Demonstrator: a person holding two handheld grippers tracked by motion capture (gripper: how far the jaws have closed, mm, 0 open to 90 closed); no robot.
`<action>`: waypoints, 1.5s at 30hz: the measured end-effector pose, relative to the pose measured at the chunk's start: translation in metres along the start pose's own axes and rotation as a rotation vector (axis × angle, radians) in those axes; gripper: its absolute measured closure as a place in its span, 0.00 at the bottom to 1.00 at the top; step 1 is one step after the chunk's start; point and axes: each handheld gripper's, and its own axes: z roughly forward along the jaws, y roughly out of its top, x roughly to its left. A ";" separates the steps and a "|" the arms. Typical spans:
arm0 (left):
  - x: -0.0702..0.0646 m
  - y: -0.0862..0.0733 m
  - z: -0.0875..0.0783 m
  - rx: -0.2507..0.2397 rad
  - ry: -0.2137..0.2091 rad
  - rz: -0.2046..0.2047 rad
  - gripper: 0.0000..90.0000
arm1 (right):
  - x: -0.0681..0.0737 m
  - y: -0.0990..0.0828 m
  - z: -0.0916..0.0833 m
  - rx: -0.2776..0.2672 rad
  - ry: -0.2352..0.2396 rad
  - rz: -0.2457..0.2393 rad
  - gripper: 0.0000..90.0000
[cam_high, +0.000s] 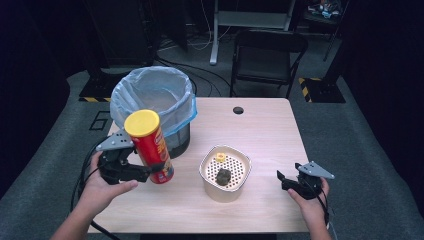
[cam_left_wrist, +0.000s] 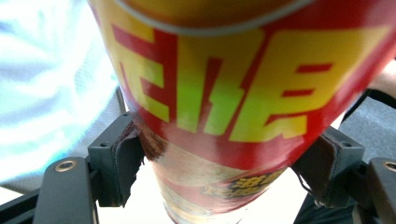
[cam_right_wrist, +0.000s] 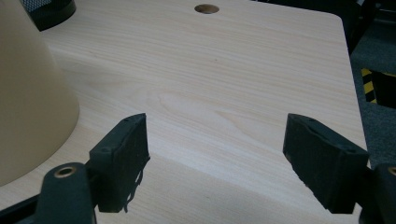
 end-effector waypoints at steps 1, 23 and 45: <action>0.000 0.006 -0.002 -0.004 0.006 0.005 0.26 | 0.000 0.000 0.001 0.000 0.001 -0.003 0.24; 0.038 0.123 -0.022 -0.047 0.150 -0.024 0.26 | 0.003 -0.001 0.001 0.007 0.005 -0.024 0.25; 0.116 0.123 0.038 -0.084 0.338 -0.191 0.26 | 0.003 -0.002 0.003 0.013 0.013 -0.049 0.25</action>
